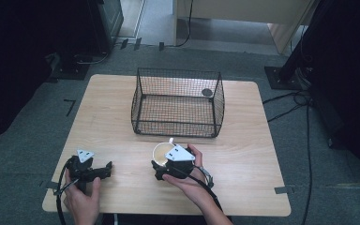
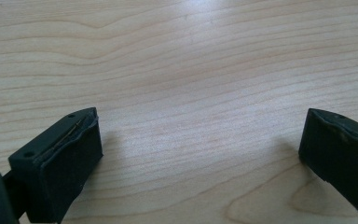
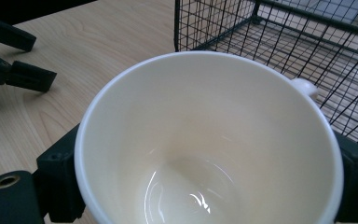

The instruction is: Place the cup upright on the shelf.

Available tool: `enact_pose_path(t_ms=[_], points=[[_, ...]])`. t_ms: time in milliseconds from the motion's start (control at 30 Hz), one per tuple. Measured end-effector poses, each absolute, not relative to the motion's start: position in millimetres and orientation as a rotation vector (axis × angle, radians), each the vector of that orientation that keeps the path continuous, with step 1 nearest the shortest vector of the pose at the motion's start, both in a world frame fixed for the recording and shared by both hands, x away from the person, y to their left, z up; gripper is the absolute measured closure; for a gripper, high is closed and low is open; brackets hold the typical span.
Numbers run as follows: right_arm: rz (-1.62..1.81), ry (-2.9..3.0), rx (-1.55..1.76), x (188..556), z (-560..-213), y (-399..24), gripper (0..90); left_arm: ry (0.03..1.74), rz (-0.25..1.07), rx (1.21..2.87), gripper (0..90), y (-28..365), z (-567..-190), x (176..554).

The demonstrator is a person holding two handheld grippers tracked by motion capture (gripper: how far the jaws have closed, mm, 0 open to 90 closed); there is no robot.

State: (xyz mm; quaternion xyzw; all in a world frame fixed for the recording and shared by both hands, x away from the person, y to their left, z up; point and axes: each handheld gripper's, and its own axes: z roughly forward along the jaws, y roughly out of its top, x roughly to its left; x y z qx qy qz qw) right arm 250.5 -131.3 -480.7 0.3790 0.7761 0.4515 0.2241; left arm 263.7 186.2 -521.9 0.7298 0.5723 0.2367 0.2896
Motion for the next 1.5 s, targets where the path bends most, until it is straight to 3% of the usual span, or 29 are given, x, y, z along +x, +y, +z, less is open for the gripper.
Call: enact_pose_path(t_ms=[700, 1500], points=[[1.296, 2.133, 0.963, 252, -437, -132, 9.2, 1.528, 0.632, 1.942, 0.0, 186, -522, 264], [1.3, 2.081, 0.96, 284, -394, -140, 9.2, 1.528, 0.63, 1.946, 0.0, 186, -522, 264]])
